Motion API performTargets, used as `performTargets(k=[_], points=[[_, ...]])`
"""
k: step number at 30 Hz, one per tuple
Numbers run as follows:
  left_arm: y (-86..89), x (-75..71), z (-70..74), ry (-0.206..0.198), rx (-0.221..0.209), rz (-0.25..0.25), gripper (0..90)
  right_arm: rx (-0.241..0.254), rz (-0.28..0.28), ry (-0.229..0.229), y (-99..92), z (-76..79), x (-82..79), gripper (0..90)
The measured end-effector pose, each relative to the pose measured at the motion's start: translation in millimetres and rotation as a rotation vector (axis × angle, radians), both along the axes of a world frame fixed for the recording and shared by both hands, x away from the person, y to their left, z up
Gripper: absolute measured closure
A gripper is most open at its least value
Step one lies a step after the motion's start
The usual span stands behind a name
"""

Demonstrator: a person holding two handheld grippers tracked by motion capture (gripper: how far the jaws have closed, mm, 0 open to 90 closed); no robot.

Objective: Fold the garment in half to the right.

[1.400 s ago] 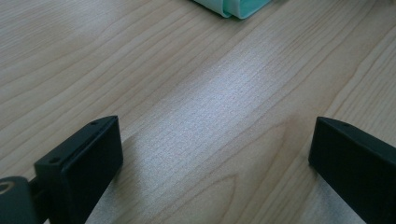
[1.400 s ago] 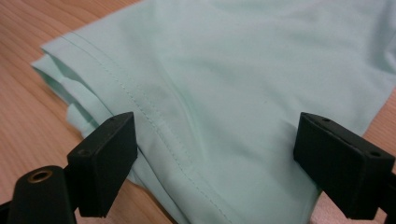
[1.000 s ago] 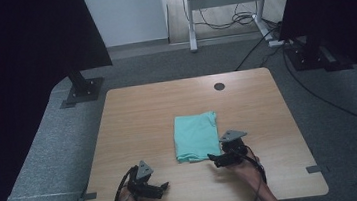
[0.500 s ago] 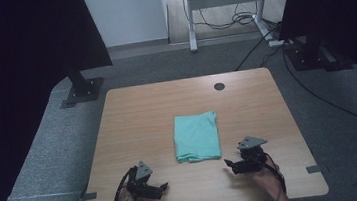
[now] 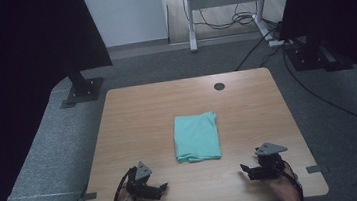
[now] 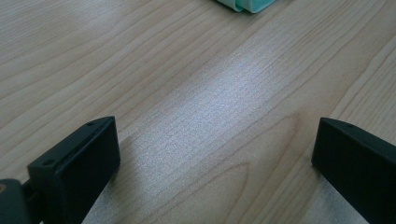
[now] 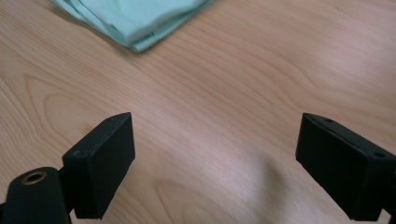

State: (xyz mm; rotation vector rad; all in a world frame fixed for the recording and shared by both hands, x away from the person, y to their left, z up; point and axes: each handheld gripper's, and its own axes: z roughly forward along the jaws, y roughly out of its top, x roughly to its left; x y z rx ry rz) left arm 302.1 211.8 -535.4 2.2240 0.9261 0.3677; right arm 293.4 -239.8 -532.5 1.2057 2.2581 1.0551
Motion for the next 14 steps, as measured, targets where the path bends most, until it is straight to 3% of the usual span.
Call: performTargets(k=[8, 14], points=[[0.0, -0.1, 0.0, 0.000, 0.000, 0.000, 1.0, -0.026, -0.035, 0.043, -12.5, -9.8, -7.3, 10.8], [0.0, -0.1, 0.0, 0.000, 0.000, 0.001, 1.0, -0.024, -0.045, 0.049, -14.2, -10.0, -7.7, 10.2]])
